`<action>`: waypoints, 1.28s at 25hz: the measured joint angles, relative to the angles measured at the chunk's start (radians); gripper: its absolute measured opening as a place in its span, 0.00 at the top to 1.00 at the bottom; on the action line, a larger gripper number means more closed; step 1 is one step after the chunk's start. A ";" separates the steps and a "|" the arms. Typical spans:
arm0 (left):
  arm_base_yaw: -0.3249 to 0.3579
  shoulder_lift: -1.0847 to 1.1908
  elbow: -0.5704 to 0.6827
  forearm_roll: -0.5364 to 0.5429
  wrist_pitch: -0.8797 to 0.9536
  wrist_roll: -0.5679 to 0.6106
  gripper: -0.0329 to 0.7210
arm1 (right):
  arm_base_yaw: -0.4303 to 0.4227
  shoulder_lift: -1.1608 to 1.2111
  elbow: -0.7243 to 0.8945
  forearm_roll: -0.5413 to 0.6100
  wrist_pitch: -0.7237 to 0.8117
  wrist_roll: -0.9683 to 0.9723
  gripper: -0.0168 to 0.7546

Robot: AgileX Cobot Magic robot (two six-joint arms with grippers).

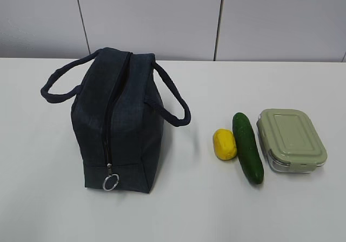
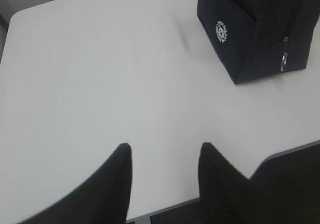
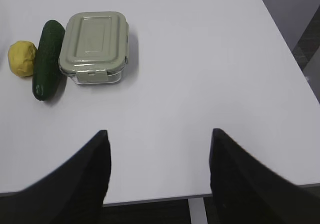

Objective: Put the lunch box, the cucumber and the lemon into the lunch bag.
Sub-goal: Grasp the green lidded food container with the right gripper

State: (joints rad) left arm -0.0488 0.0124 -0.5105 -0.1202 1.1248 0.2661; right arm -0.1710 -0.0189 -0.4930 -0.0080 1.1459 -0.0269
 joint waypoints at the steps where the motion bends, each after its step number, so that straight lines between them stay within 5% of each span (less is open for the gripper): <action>1: 0.000 0.000 0.000 0.000 0.000 0.000 0.56 | 0.000 0.000 0.000 0.000 0.000 0.000 0.37; 32: 0.000 0.000 0.000 0.000 0.000 0.000 0.56 | 0.000 0.000 0.000 -0.041 0.000 0.000 0.37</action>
State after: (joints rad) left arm -0.0488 0.0124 -0.5105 -0.1202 1.1248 0.2661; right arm -0.1710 -0.0189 -0.4930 -0.0487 1.1459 -0.0269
